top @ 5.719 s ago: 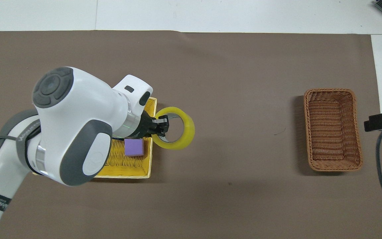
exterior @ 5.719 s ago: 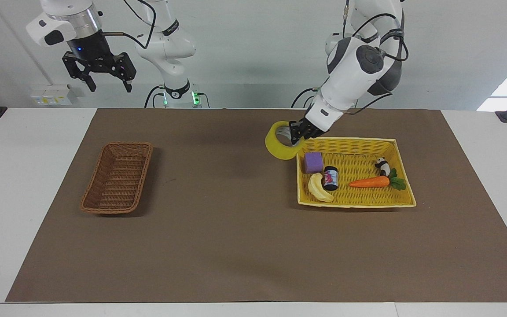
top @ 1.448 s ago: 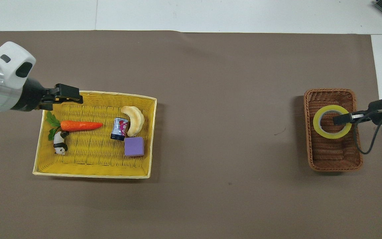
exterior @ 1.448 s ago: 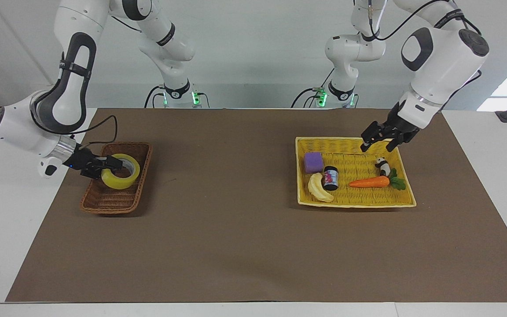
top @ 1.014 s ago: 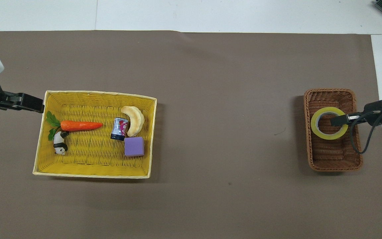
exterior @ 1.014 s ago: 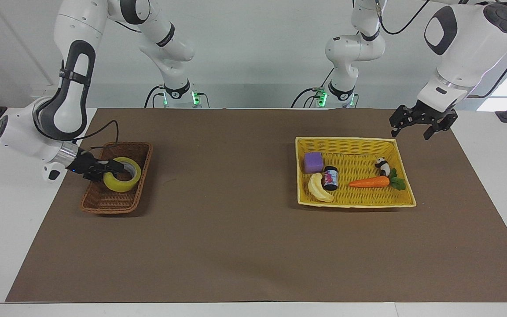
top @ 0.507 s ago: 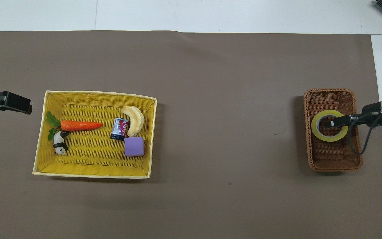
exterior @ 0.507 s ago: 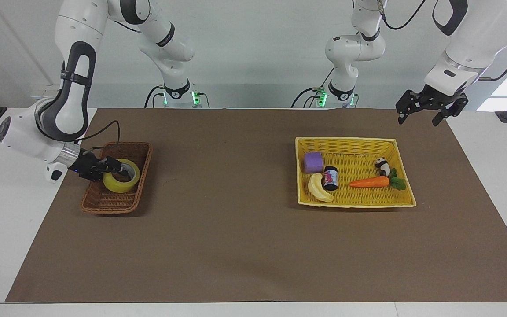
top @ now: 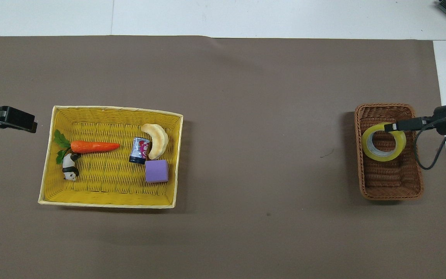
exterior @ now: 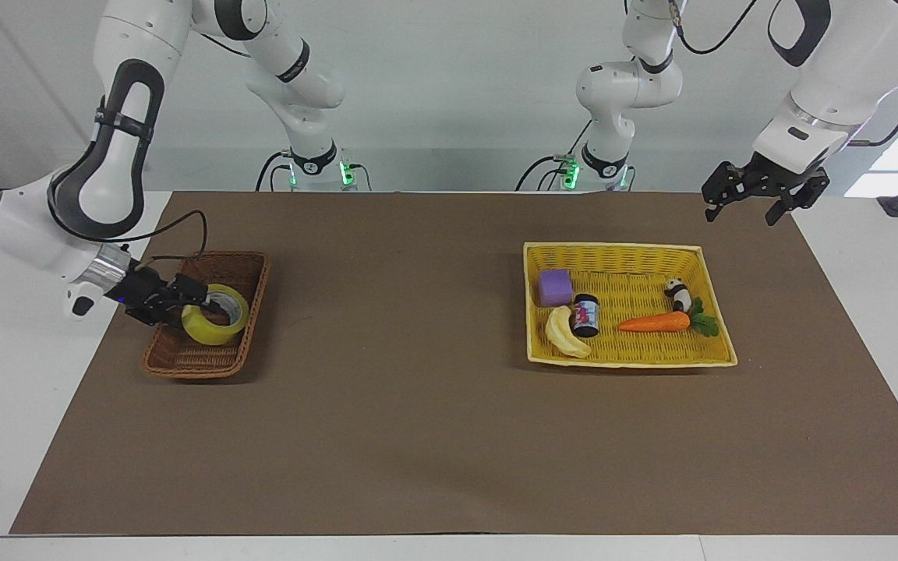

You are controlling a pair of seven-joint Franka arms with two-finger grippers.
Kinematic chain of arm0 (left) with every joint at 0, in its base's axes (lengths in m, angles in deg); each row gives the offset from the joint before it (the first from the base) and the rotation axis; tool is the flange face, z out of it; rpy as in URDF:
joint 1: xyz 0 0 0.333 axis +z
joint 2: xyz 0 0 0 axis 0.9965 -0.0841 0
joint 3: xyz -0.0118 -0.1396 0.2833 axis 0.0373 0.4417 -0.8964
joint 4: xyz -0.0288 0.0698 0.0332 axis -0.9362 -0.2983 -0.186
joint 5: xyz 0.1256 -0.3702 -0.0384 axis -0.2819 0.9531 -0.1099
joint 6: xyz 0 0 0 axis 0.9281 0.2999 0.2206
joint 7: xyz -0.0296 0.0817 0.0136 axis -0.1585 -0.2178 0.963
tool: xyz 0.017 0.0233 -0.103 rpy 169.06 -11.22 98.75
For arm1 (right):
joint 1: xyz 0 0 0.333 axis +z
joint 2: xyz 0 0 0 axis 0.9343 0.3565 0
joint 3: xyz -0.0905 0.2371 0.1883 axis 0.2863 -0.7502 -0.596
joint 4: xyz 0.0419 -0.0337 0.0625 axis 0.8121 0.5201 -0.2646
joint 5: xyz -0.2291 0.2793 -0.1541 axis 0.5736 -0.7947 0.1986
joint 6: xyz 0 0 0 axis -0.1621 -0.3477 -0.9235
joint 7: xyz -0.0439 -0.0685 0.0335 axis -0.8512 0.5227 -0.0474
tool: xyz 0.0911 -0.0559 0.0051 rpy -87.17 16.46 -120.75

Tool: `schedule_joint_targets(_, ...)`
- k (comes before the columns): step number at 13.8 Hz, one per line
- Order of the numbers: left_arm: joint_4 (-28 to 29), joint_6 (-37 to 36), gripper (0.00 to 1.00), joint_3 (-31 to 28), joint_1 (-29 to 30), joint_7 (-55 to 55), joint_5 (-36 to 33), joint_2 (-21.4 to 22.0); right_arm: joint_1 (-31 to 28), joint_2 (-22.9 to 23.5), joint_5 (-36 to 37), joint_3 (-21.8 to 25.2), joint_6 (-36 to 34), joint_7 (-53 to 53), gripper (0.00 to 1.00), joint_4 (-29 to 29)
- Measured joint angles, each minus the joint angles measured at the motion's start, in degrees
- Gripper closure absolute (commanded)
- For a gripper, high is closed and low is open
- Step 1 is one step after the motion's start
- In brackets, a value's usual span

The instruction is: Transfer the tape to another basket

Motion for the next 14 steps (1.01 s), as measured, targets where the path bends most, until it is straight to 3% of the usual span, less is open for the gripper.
schedule_joint_targets(5,0.00,0.00,0.00,-0.03,0.23,0.00,0.03,-0.03,7.05,-2.06,11.13,-0.50,2.17,-8.48,0.00,-7.29)
schedule_joint_targets(9,0.00,0.00,0.00,-0.04,0.59,0.00,0.04,-0.03,10.52,-4.65,18.42,-0.67,2.15,-14.47,0.00,-8.90)
schedule_joint_targets(14,0.00,0.00,0.00,-0.02,0.59,0.00,0.06,-0.03,15.11,-13.74,24.66,-0.83,-8.00,-33.98,0.00,-9.32)
